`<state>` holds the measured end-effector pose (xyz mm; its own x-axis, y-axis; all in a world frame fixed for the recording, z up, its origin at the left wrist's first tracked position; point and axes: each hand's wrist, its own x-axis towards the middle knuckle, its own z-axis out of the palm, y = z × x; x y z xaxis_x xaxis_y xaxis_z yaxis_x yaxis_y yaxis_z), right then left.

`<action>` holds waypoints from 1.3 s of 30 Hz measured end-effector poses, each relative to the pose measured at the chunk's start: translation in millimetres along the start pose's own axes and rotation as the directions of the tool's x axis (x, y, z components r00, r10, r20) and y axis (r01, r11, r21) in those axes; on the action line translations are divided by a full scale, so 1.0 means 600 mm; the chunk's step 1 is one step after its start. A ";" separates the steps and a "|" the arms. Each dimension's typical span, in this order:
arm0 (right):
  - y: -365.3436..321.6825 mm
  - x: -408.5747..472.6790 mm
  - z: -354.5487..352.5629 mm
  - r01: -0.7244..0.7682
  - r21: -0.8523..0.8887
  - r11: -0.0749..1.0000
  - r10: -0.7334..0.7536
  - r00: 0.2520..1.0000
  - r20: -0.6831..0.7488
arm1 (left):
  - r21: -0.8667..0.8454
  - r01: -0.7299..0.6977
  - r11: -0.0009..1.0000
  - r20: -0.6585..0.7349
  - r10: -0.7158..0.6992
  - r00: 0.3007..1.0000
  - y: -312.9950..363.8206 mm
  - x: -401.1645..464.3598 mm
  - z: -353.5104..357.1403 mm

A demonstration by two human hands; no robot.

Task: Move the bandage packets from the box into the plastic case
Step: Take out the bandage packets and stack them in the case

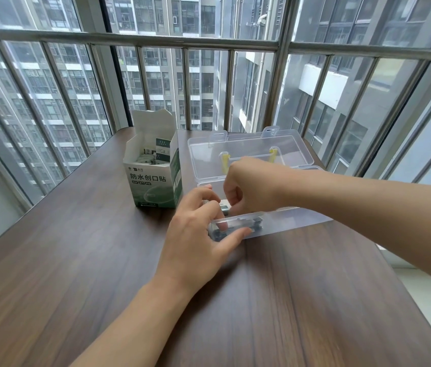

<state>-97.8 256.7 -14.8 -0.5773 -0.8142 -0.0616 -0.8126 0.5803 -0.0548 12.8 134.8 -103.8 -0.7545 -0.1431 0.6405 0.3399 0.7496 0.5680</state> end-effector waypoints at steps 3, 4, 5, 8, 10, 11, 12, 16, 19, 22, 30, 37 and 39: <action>0.002 -0.003 0.001 -0.007 0.079 0.997 0.004 0.999 0.043 | -0.007 -0.001 1.000 -0.011 0.001 1.000 0.001 0.000 0.000; 0.003 -0.005 0.000 -0.013 0.100 0.995 0.008 0.998 0.055 | -0.005 -0.002 1.000 -0.011 0.002 1.000 0.002 0.001 0.001; 0.005 -0.006 0.000 -0.021 0.116 0.993 0.013 0.998 0.069 | -0.005 -0.004 1.000 -0.010 0.004 1.000 0.002 0.001 0.001; 0.006 -0.006 -0.001 -0.048 0.117 0.992 0.035 0.992 0.118 | -0.005 -0.005 1.000 -0.011 0.005 1.000 0.001 0.000 0.000; 0.006 -0.002 -0.002 -0.055 0.091 0.994 0.040 0.986 0.160 | -0.003 -0.002 1.000 -0.007 0.002 1.000 0.001 0.000 0.000; 0.005 0.000 -0.004 -0.059 0.085 0.995 0.042 0.981 0.189 | 0.000 0.000 1.000 -0.007 0.000 1.000 0.001 0.000 0.000; 0.004 0.001 -0.007 -0.065 0.085 0.994 0.045 0.974 0.220 | 0.001 0.001 1.000 -0.006 -0.001 1.000 0.001 0.000 0.000; -0.005 0.006 -0.012 -0.058 0.075 0.996 0.031 0.949 0.313 | -0.002 -0.001 1.000 -0.006 0.001 1.000 0.001 0.000 -0.001; -0.004 0.010 -0.013 -0.042 0.035 0.999 0.027 0.940 0.341 | -0.017 -0.005 1.000 -0.007 0.005 1.000 0.000 -0.001 -0.001; -0.004 0.011 -0.015 -0.034 0.024 0.999 0.023 0.930 0.368 | -0.020 -0.005 1.000 -0.009 0.005 1.000 -0.001 0.000 0.000; -0.020 0.023 -0.024 -0.015 -0.075 0.997 0.046 0.901 0.431 | -0.004 -0.011 1.000 -0.003 0.011 1.000 -0.003 0.000 0.002; -0.020 0.018 -0.031 -0.043 -0.058 0.997 0.064 0.896 0.438 | -0.012 -0.013 1.000 0.005 0.014 1.000 -0.001 0.000 0.001; -0.010 0.007 -0.051 -0.135 0.119 0.984 0.090 0.940 0.328 | -0.015 -0.010 1.000 0.004 0.010 1.000 0.000 0.000 0.002</action>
<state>-98.0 249.1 15.5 -0.5893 -0.7077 -0.3898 -0.7117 0.6830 -0.1641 12.2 135.4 -104.6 -0.7535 -0.1330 0.6438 0.3554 0.7415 0.5691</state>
